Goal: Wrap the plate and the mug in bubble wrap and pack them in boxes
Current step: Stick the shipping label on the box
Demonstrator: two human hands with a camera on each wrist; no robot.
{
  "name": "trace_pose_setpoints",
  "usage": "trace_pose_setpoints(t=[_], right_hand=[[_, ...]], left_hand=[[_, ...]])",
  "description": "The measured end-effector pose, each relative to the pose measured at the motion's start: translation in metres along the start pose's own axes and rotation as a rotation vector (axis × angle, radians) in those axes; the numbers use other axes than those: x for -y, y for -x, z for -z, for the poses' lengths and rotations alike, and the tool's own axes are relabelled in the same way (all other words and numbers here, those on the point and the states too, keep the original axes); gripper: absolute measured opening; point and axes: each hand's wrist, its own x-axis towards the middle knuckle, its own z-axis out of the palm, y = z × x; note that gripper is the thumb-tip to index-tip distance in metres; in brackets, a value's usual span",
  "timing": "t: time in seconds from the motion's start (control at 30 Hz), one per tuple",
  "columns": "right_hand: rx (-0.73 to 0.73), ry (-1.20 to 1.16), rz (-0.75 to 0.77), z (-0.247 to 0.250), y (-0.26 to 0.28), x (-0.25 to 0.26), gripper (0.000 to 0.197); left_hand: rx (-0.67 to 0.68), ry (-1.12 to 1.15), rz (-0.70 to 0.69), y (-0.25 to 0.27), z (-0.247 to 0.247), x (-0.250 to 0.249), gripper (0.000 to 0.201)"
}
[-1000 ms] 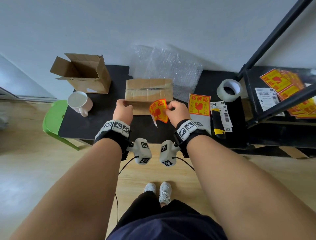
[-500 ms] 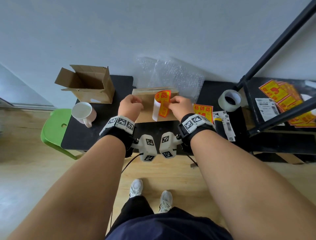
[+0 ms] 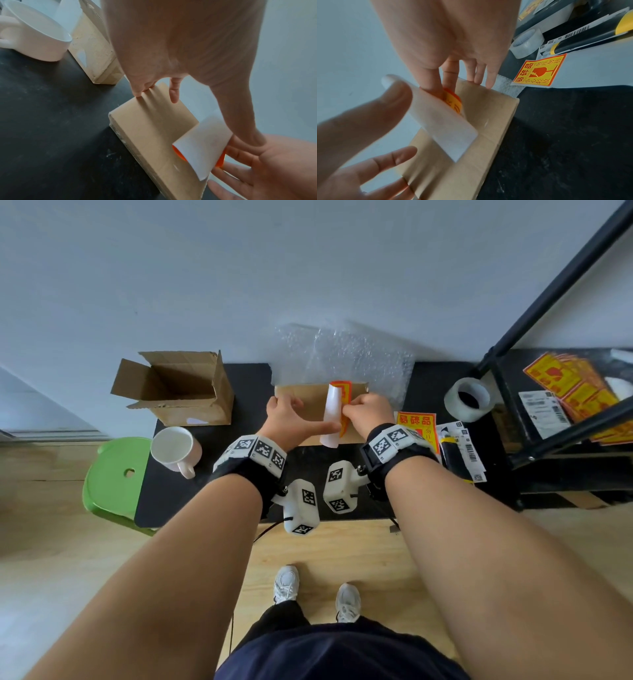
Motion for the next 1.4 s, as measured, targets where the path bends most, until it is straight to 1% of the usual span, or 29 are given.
trace_pose_setpoints(t=[0.1,0.13,0.2,0.27,0.37,0.43,0.5,0.57,0.63,0.67,0.77,0.83,0.87,0.93,0.97,1.0,1.07,1.13,1.23,1.4], right_hand=[[-0.007,0.037,-0.004,0.001,0.0,0.001,0.008],[-0.008,0.043,-0.004,0.001,0.0,0.002,0.009],[-0.006,0.043,-0.009,0.001,-0.001,0.001,0.022],[0.005,0.024,-0.004,0.0,0.0,0.0,0.031],[0.013,-0.007,0.018,-0.001,-0.002,-0.003,0.04],[0.008,-0.015,0.026,-0.001,-0.003,-0.006,0.037],[0.012,-0.016,0.03,0.0,-0.003,-0.009,0.029],[0.012,-0.01,0.035,0.001,-0.002,-0.01,0.026],[-0.001,0.012,0.044,0.001,-0.003,-0.013,0.028],[-0.009,0.025,0.045,0.001,-0.003,-0.013,0.028],[-0.001,0.067,0.043,0.001,-0.003,-0.013,0.027],[0.002,0.1,0.054,0.002,-0.004,-0.012,0.027],[0.004,0.123,0.067,0.002,-0.004,-0.011,0.027],[0.011,0.16,0.087,0.001,-0.004,-0.009,0.028],[0.01,0.162,0.092,0.001,-0.005,-0.009,0.031],[0.006,0.159,0.094,0.001,-0.005,-0.009,0.037],[0.0,0.138,0.089,0.002,-0.005,-0.011,0.043],[0.0,0.119,0.086,0.002,-0.007,-0.014,0.043],[-0.013,0.105,0.086,0.001,-0.009,-0.016,0.043],[-0.039,0.129,0.087,0.0,-0.011,-0.016,0.041]], left_hand=[[-0.019,-0.015,-0.008,-0.003,-0.001,0.002,0.088],[-0.033,-0.015,-0.013,-0.003,-0.002,0.002,0.085],[-0.061,-0.023,-0.022,-0.004,-0.006,0.003,0.075],[-0.08,-0.018,-0.025,-0.006,-0.008,0.005,0.062],[-0.124,0.056,0.0,-0.013,-0.006,0.007,0.035],[-0.144,0.09,0.012,-0.015,-0.004,0.007,0.019],[-0.161,0.094,0.023,-0.016,-0.002,0.009,0.009],[-0.168,0.087,0.028,-0.017,-0.003,0.012,0.008],[-0.181,0.074,0.029,-0.018,-0.006,0.012,0.009],[-0.184,0.077,0.034,-0.018,-0.007,0.011,0.016],[-0.168,0.139,0.037,-0.019,-0.008,0.008,0.047],[-0.145,0.175,0.022,-0.019,-0.01,0.005,0.055],[-0.127,0.152,0.019,-0.018,-0.011,0.003,0.058],[-0.095,0.035,0.027,-0.017,-0.014,0.003,0.066],[-0.1,-0.01,0.026,-0.018,-0.015,0.004,0.063],[-0.119,-0.03,0.017,-0.017,-0.014,0.005,0.054],[-0.179,-0.006,-0.009,-0.019,-0.013,0.008,0.033],[-0.212,0.038,-0.014,-0.019,-0.009,0.01,0.019],[-0.227,0.064,-0.009,-0.017,-0.004,0.01,0.01],[-0.247,0.053,-0.005,-0.018,-0.006,0.008,0.018]])
